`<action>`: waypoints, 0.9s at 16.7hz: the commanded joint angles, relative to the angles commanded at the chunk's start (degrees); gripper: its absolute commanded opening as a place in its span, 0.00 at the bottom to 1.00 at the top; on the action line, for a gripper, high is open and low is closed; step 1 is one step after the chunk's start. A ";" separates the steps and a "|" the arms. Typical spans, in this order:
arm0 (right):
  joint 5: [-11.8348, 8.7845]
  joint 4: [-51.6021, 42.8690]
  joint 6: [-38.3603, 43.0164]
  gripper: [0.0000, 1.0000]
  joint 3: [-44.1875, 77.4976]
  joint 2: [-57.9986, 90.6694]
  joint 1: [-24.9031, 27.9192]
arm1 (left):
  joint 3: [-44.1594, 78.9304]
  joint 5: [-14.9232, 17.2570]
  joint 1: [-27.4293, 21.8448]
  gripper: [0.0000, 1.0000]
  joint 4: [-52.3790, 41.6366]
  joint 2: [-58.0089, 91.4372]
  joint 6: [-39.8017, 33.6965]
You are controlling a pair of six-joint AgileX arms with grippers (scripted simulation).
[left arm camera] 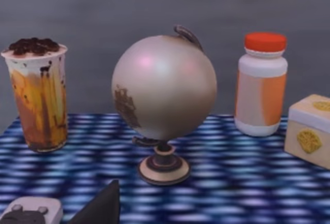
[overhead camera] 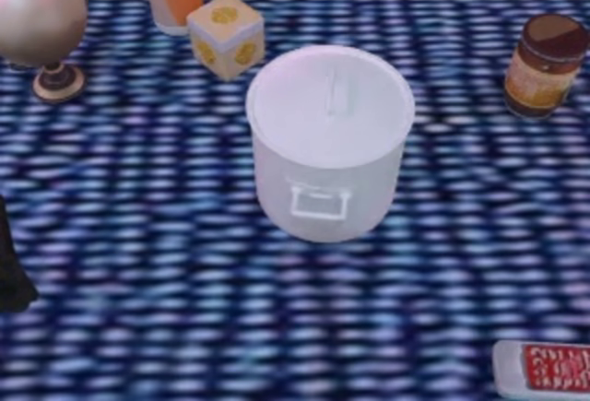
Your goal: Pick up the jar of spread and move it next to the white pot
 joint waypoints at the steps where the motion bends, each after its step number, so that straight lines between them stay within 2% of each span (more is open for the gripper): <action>1: -0.23 -2.97 -0.82 1.00 5.64 6.37 0.03 | 0.00 0.00 0.00 1.00 0.00 0.00 0.00; 5: -1.02 -12.65 -3.68 1.00 25.27 27.54 0.14 | 0.00 0.00 0.00 1.00 0.00 0.00 0.00; 8: -1.49 -17.32 -5.25 1.00 36.05 37.80 0.23 | 0.00 0.00 0.00 1.00 0.00 0.00 0.00; 11: -1.75 -19.60 -6.14 1.00 42.01 42.87 0.28 | 0.00 0.00 0.00 1.00 0.00 0.00 0.00; 15: -1.80 -19.94 -6.29 1.00 42.96 43.62 0.29 | 0.00 0.00 0.00 1.00 0.00 0.00 0.00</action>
